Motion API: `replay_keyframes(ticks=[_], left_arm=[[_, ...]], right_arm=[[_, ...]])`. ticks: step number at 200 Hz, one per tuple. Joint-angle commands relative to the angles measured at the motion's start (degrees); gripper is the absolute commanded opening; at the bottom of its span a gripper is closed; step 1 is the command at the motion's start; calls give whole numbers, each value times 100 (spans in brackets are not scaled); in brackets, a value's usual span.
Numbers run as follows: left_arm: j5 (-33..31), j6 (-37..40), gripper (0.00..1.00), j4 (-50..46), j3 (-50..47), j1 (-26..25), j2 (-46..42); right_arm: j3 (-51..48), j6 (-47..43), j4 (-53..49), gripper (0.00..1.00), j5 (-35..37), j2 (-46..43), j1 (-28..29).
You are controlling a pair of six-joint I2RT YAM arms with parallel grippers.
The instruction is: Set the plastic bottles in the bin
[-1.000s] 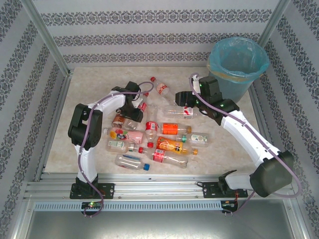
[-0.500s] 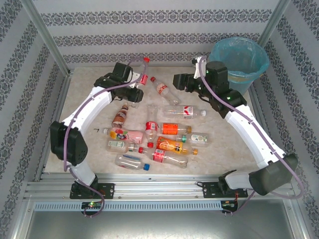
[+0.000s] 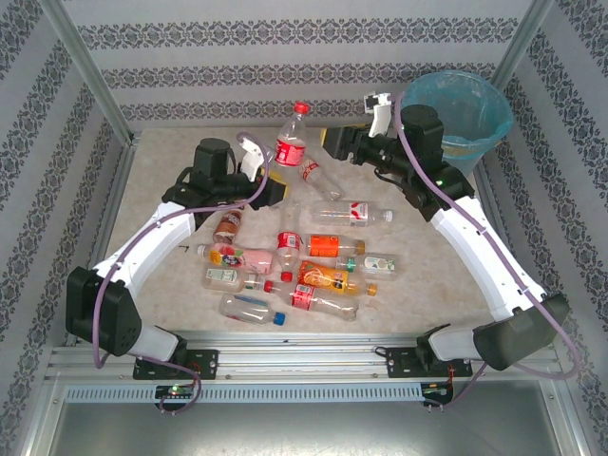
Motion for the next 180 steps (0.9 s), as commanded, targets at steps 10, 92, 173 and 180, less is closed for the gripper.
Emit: replay_keyframes(ticks=[10, 92, 173, 180], left_arm=[[876, 324, 12, 748, -49, -104, -252], [1323, 1075, 12, -155, 287, -347, -124], [1198, 1511, 11, -798, 505, -442, -45], [1177, 1558, 11, -876, 529, -457, -35]], right_arm=[[152, 60, 186, 65, 68, -83, 234], [719, -280, -516, 63, 507, 26, 352], [990, -256, -663, 52, 165, 246, 361], [1009, -253, -686, 51, 126, 266, 361]])
